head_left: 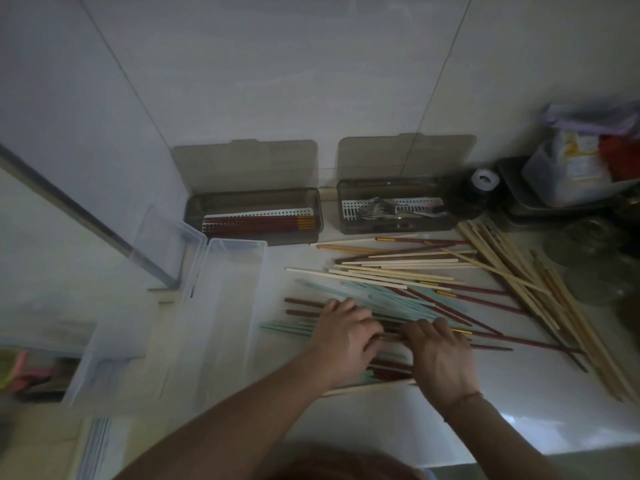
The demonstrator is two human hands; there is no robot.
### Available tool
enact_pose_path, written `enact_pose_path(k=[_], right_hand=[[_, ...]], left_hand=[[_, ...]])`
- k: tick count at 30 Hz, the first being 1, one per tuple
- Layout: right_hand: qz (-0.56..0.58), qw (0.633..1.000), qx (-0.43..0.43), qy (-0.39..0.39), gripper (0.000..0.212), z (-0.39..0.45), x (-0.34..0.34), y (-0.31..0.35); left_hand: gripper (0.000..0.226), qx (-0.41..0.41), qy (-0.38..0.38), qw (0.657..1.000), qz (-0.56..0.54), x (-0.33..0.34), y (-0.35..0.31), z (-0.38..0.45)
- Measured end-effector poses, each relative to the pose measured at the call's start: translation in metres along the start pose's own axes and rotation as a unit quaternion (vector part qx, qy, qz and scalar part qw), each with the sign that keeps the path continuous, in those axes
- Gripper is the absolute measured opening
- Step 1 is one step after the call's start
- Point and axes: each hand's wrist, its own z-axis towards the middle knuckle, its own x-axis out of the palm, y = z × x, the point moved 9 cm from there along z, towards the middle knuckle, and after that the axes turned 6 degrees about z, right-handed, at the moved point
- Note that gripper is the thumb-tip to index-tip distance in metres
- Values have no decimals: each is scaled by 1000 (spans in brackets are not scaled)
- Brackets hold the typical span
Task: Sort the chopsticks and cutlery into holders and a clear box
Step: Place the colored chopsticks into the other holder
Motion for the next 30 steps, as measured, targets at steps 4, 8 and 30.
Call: enact_pose_path(k=[4,8,30], right_hand=[[181,970,48,-152,27,33,-71,-9],[398,866,37,-299,48,72,-138,3],[29,997,-63,28,45,230,-14,83]], left_hand=[[53,-214,-84,933,-276,-38,44,2],[55,-160,-129,947,-246,-74,39,27],[60,-321,-112,939,40,-116,196,-17]])
